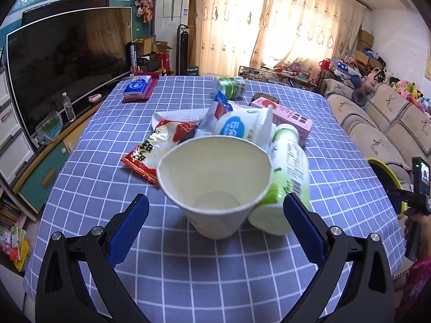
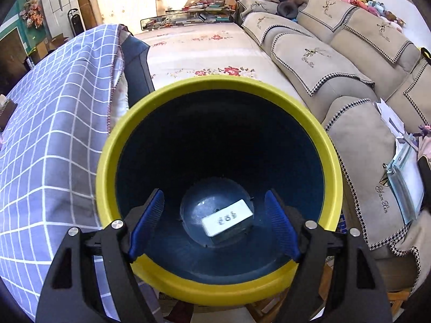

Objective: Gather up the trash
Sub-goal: 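Grasp the white paper cup with the left tool, then carry the paper cup over the yellow bin and open the left tool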

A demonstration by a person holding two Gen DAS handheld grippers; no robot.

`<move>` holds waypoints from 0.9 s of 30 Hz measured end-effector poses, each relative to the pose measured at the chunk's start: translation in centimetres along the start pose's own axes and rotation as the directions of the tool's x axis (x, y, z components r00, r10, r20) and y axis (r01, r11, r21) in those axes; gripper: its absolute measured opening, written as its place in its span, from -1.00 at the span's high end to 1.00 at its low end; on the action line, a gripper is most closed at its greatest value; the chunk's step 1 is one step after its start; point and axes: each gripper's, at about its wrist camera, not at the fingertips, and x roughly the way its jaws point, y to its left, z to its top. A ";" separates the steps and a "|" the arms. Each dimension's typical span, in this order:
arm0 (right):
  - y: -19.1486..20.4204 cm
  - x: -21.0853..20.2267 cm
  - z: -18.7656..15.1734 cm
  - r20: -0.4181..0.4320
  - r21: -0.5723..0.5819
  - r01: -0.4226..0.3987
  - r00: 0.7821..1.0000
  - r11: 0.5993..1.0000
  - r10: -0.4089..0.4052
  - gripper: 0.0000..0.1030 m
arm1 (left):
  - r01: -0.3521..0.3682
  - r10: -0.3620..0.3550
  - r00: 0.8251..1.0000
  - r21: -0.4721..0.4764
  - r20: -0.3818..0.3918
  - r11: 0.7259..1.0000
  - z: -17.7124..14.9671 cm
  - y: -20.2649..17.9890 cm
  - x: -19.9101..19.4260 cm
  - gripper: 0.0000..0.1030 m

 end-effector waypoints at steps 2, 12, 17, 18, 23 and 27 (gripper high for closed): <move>0.2 -0.3 0.0 0.004 -0.003 -0.006 1.000 1.000 0.006 -0.42 | -0.001 0.001 1.000 -0.005 0.002 1.000 0.5 0.3 0.5 -0.91; 1.1 -0.4 -0.1 0.002 -0.020 -0.025 1.000 0.999 0.025 -0.42 | 0.015 -0.015 0.999 -0.011 0.032 1.000 1.5 0.9 1.0 -0.90; 0.9 -1.0 -0.2 0.012 -0.012 -0.030 0.999 0.999 0.030 -0.42 | 0.009 -0.009 1.000 -0.008 0.018 1.000 1.3 0.8 1.5 -0.46; 0.8 -1.2 -0.2 0.018 -0.012 -0.030 0.999 0.999 0.030 -0.42 | 0.014 -0.014 1.000 -0.015 0.013 1.000 1.2 1.0 1.6 -0.41; 0.5 -2.2 -0.3 0.043 -0.008 -0.041 0.998 0.999 0.041 -0.42 | 0.020 -0.019 1.000 -0.031 0.018 0.999 1.3 1.3 1.7 -0.32; 0.3 -3.6 -0.4 0.073 -0.004 -0.061 0.995 0.998 0.061 -0.42 | 0.000 0.002 0.999 -0.027 0.041 1.000 1.4 1.7 0.3 -0.32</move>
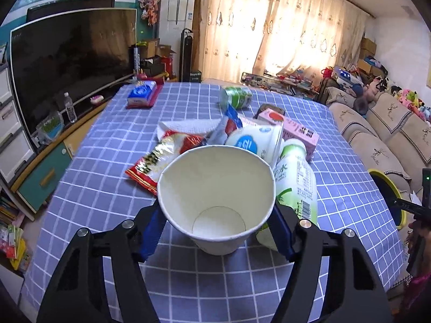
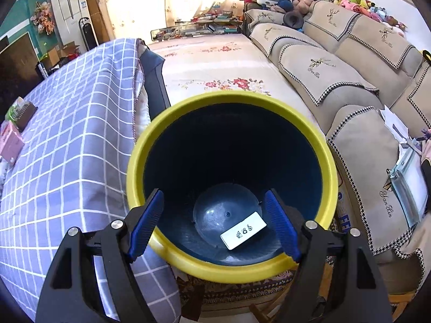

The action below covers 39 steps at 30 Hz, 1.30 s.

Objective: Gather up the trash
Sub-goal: 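Carry the paper cup over the yellow bin and open the left tool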

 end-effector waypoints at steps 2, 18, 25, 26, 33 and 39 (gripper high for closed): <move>-0.1 -0.6 -0.1 0.011 0.000 -0.006 1.000 1.000 0.006 -0.42 | -0.004 0.004 1.000 0.005 0.022 1.000 0.3 0.0 -1.5 -0.32; -5.4 -7.9 -0.6 0.183 0.081 0.029 0.982 0.996 -0.043 -0.42 | 0.311 -0.312 0.950 0.207 -0.030 0.928 4.8 -15.1 -1.4 -0.33; -9.0 -8.7 -0.6 0.204 0.135 0.049 0.976 0.990 -0.076 -0.43 | 0.451 -0.435 0.891 0.339 -0.126 0.826 5.1 -27.9 2.1 -0.33; -9.4 -8.7 -0.7 0.203 0.141 0.051 0.976 0.989 -0.079 -0.43 | 0.466 -0.447 0.884 0.351 -0.140 0.812 4.9 -29.6 2.4 -0.33; -12.3 -8.8 -1.4 0.200 0.194 0.068 0.974 0.979 -0.108 -0.45 | 0.549 -0.486 0.836 0.412 -0.256 0.727 3.1 -39.3 6.7 -0.33; -13.9 -8.9 -2.2 0.190 0.229 0.091 0.972 0.969 -0.136 -0.50 | 0.566 -0.466 0.824 0.444 -0.321 0.695 1.1 -45.3 10.5 -0.36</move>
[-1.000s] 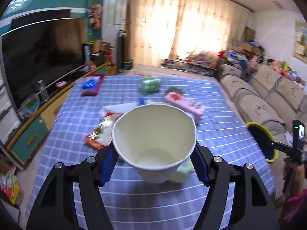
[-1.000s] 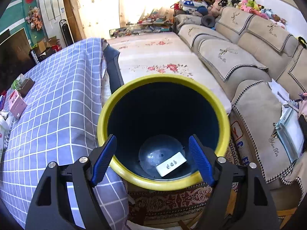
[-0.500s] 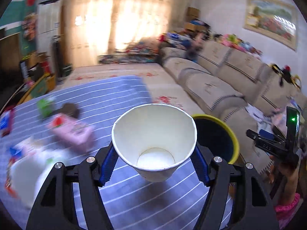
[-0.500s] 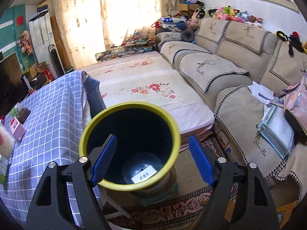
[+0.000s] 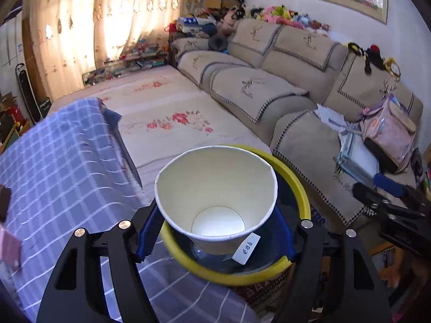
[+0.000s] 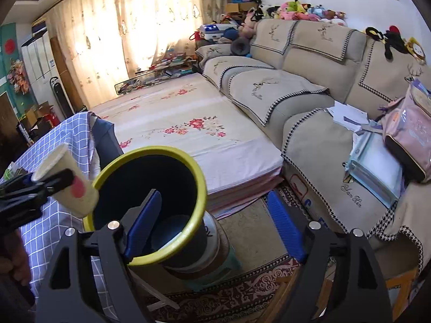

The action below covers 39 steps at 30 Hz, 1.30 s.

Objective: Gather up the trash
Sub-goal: 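Carry the paper cup over the yellow bin and open the left tool, then move the right tool to the pink strawberry milk carton and grasp it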

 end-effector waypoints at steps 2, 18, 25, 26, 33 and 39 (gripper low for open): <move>-0.4 0.0 -0.1 -0.003 0.007 0.008 1.000 1.000 -0.008 -0.52 | 0.004 -0.004 1.000 0.000 -0.020 1.000 0.0 -0.3 1.3 -0.37; 0.6 -0.1 -0.3 -0.012 -0.002 0.028 1.000 1.000 -0.028 -0.59 | 0.016 -0.017 0.999 -0.037 -0.032 0.999 -1.0 1.0 0.5 -0.62; 2.5 -0.7 -0.7 -0.014 -0.035 0.000 1.000 0.999 -0.001 -0.61 | 0.008 0.001 0.997 -0.108 0.077 0.994 -3.1 3.5 -8.2 -0.73; 3.1 -0.7 -0.8 -0.017 -0.045 -0.011 1.000 0.999 0.010 -0.61 | -0.006 0.018 0.995 -0.123 0.097 0.992 -3.8 4.3 -9.9 -0.74; 8.7 -0.7 -1.8 -0.046 -0.132 -0.110 0.993 0.985 0.105 -0.61 | -0.182 0.244 0.946 -0.269 0.216 0.946 -10.1 10.8 -21.2 -0.85; 15.9 -1.7 -3.2 -0.080 -0.230 -0.235 0.972 0.944 0.222 -0.61 | -0.317 0.435 0.876 -0.432 0.207 0.844 -16.8 16.7 -28.6 -0.87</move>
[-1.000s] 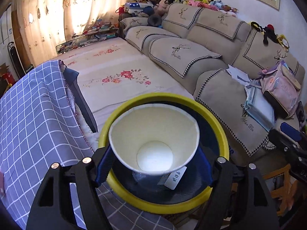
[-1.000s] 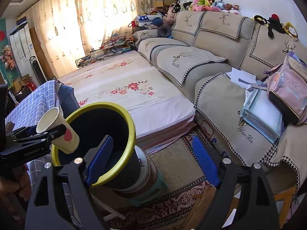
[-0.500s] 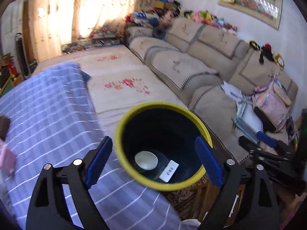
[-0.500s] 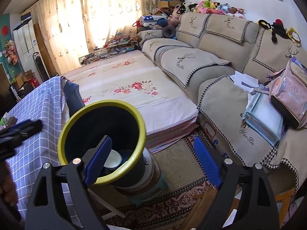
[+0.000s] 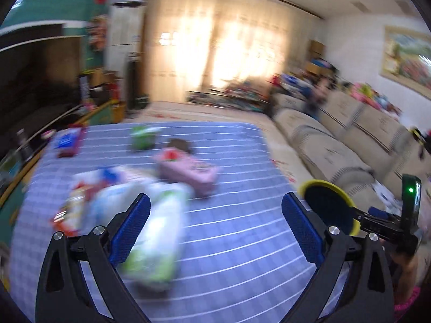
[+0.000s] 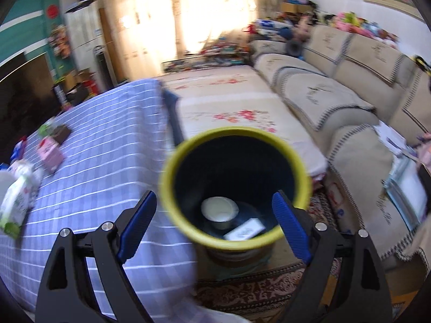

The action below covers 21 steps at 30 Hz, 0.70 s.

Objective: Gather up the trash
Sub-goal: 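Move the right tool to the pink strawberry milk carton and grasp it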

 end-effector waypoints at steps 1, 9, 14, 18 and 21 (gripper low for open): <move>1.8 0.1 0.0 -0.001 -0.027 -0.028 1.000 0.999 0.028 -0.61 | -0.036 0.036 0.999 -0.026 0.009 0.999 -0.3 1.8 -1.0 -0.87; 14.0 1.0 -0.1 -0.025 -0.215 -0.204 0.979 0.955 0.204 -0.61 | -0.158 0.162 0.986 -0.103 0.029 0.982 -2.5 9.2 -4.2 -0.88; 17.9 3.9 2.5 -0.043 -0.285 -0.275 0.961 0.918 0.274 -0.61 | -0.143 0.146 0.989 -0.115 0.015 0.983 -3.2 10.3 -4.4 -0.88; 20.8 7.5 4.2 -0.108 -0.378 -0.315 0.949 0.870 0.297 -0.61 | -0.142 0.144 0.990 -0.136 0.008 0.981 -3.6 11.3 -4.2 -0.88; 22.3 9.4 4.6 -0.143 -0.423 -0.338 0.941 0.841 0.306 -0.61 | -0.138 0.140 0.990 -0.147 -0.001 0.979 -3.7 11.2 -3.6 -0.88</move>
